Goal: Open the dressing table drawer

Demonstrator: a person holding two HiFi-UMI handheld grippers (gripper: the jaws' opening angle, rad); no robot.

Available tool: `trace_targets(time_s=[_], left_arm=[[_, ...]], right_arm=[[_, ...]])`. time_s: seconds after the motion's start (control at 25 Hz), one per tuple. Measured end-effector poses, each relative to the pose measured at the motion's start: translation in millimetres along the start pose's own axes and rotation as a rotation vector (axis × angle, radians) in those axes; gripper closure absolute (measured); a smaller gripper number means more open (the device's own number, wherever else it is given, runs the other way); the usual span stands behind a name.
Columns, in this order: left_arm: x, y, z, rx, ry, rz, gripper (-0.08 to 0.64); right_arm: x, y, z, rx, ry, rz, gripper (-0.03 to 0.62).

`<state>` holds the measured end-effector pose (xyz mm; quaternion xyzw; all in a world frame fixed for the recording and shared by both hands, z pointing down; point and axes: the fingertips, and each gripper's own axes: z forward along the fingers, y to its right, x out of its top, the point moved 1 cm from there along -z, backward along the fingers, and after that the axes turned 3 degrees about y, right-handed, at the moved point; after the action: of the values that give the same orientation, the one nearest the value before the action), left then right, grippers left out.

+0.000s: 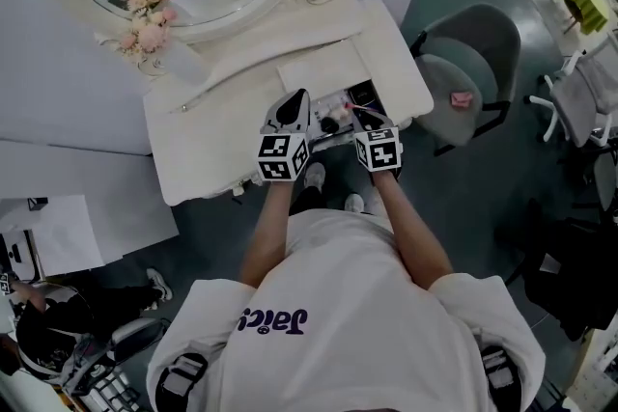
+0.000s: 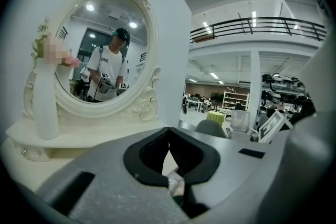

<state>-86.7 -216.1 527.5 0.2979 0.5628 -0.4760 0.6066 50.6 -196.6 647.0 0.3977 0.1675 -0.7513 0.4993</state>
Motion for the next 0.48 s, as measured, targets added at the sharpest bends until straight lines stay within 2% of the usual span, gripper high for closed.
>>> trace_targets(time_s=[0.28, 0.48], left_arm=[[54, -5, 1, 0.008, 0.097, 0.040, 0.546], [100, -2, -5, 0.009, 0.186, 0.071, 0.546]], right_arm=[[129, -11, -40, 0.019, 0.346, -0.032, 0.551], [188, -33, -76, 0.034, 0.523, -0.085, 0.563]])
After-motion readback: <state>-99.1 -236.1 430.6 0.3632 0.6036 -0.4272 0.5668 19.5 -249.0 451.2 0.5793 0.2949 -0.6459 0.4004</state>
